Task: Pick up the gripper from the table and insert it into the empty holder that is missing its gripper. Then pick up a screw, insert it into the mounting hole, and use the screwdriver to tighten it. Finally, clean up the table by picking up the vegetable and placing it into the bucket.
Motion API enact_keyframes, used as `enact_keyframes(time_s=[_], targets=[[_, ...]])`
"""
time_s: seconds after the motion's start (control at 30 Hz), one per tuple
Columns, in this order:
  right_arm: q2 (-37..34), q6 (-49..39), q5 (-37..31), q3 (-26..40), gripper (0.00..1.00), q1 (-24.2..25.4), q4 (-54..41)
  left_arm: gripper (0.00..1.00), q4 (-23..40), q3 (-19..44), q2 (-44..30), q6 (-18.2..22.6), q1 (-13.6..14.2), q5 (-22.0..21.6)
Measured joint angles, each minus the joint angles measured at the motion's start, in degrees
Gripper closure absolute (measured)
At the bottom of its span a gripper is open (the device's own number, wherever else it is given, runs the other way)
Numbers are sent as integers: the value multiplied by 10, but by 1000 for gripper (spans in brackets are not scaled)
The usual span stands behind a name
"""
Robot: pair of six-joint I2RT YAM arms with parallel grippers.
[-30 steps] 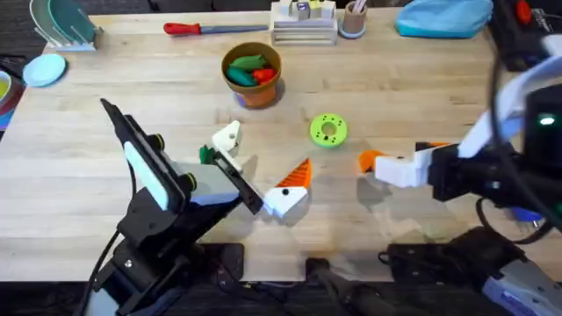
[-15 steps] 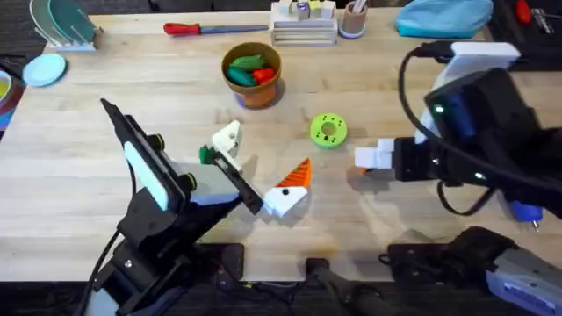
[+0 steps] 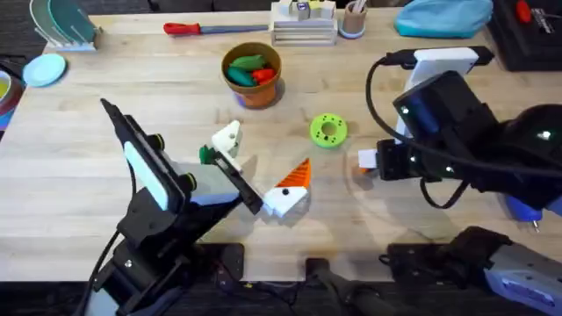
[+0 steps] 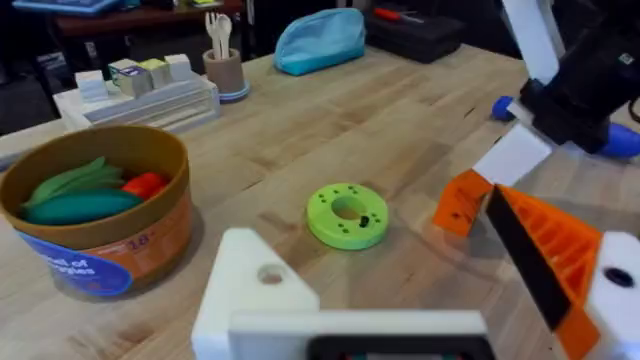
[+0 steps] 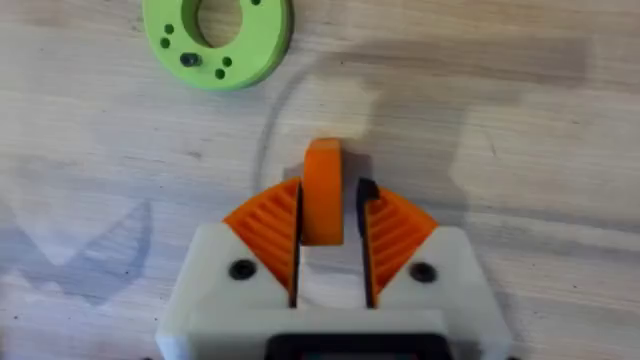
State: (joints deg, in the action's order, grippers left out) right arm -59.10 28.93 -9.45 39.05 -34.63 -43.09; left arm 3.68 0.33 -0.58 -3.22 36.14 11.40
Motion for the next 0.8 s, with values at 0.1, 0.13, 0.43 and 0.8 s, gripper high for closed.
enact_keyframes(time_s=[0.1,0.13,0.43,0.8], targets=[[0,-1,0,0,746,-1,0,8,0,0,0,0,0,0],[0,-2,0,0,789,-1,0,8,0,0,0,0,0,0],[15,-6,-2,27,986,-1,-5,8,0,0,0,0,0,0],[23,-1,80,44,989,9,165,7,0,0,0,0,0,0]])
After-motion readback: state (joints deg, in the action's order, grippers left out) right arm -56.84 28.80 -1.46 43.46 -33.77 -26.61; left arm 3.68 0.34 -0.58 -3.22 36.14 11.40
